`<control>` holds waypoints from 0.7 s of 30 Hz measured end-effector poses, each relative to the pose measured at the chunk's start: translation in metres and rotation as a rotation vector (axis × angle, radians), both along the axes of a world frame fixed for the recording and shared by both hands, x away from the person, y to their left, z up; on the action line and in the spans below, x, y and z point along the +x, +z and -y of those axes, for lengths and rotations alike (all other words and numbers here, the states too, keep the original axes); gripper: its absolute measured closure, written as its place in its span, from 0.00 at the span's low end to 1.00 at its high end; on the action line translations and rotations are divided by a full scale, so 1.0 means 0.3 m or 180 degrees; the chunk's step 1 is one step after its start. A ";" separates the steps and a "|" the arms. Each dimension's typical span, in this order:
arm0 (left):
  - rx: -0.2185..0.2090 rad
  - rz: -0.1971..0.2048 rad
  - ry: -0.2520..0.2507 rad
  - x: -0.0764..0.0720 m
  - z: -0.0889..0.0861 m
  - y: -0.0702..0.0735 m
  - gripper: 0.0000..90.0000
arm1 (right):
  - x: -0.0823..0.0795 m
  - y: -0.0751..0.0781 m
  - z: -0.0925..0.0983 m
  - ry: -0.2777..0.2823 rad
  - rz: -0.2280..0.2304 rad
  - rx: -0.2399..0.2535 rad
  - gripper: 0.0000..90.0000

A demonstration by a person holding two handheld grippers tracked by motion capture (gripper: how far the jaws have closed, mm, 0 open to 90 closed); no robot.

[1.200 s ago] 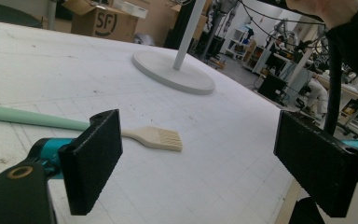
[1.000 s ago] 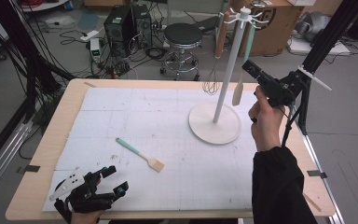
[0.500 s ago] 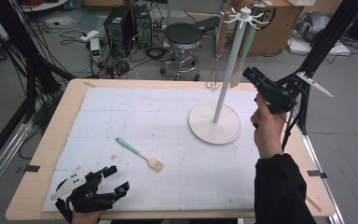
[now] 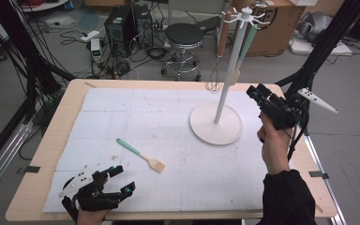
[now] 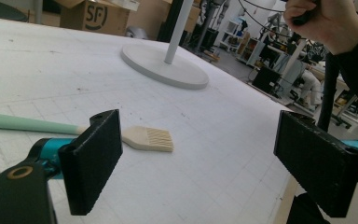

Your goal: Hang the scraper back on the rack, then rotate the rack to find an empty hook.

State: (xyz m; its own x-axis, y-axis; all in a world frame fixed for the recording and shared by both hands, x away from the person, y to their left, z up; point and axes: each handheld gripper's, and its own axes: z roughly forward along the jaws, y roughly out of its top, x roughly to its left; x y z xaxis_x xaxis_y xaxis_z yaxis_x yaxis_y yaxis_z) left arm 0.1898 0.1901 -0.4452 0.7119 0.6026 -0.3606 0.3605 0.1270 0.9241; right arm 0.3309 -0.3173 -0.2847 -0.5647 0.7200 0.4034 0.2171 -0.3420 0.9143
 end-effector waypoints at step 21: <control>-0.0005 0.0007 0.0036 -0.019 -0.028 0.003 0.18 | 0.023 0.158 -0.049 0.0108 0.0288 0.0196 0.99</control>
